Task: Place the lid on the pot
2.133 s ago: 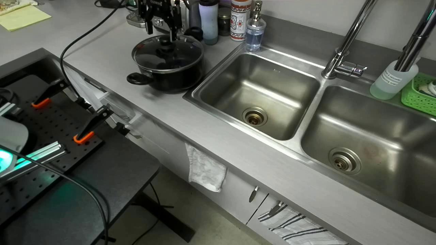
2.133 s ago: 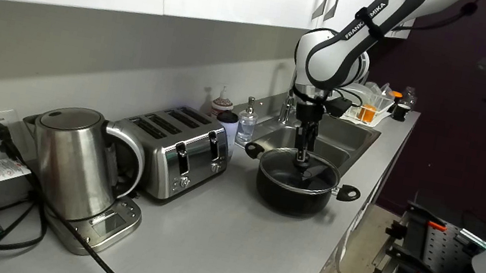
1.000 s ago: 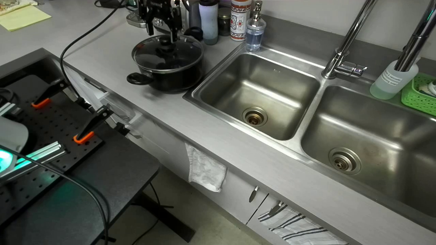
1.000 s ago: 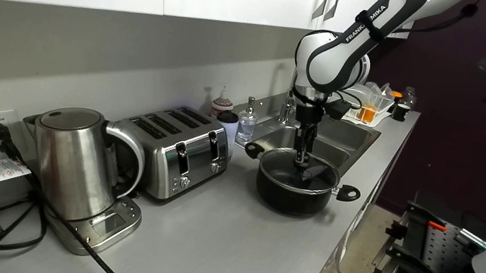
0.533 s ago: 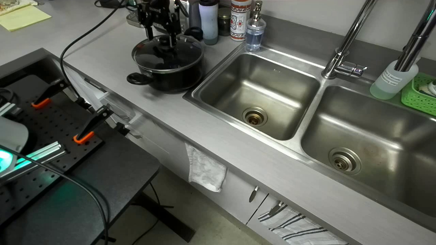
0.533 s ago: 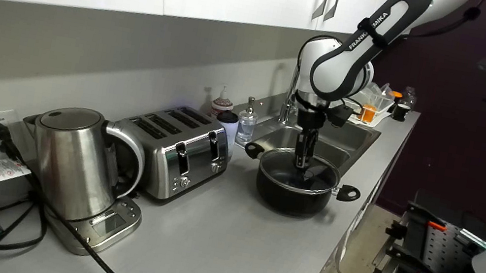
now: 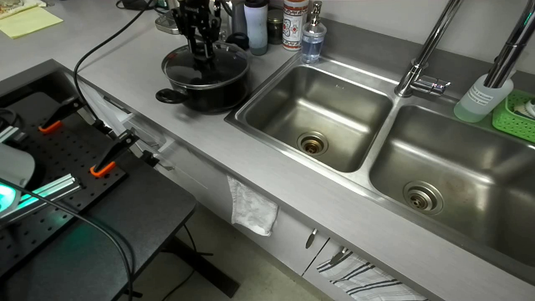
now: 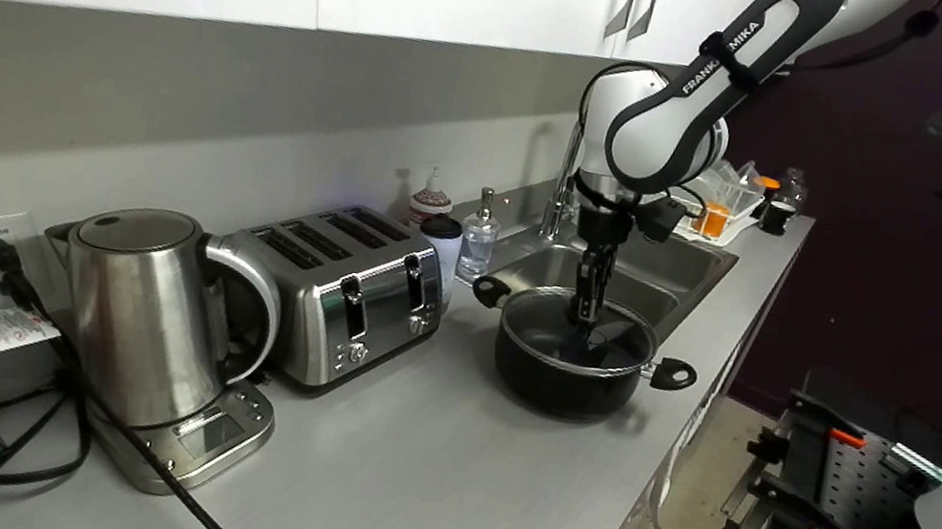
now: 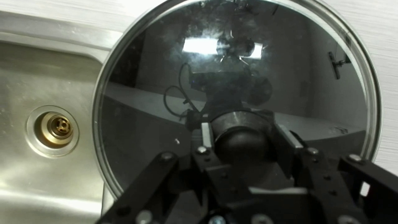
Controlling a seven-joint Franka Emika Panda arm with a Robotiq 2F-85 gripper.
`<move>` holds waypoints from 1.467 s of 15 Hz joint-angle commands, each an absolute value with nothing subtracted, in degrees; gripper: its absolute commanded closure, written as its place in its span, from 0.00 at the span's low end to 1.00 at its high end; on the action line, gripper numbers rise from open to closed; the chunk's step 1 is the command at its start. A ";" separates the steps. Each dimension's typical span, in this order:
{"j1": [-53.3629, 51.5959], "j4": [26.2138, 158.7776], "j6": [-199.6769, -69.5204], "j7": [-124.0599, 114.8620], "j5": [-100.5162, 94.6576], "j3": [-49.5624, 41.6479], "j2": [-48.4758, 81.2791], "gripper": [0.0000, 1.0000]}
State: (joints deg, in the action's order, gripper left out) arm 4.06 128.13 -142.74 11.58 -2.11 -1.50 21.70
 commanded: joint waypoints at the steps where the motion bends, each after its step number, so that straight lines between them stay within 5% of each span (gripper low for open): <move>1: 3.25 129.10 -144.43 9.60 -4.32 -2.11 21.40 0.76; 22: 3.58 132.83 -148.00 10.74 -4.34 -1.69 18.45 0.76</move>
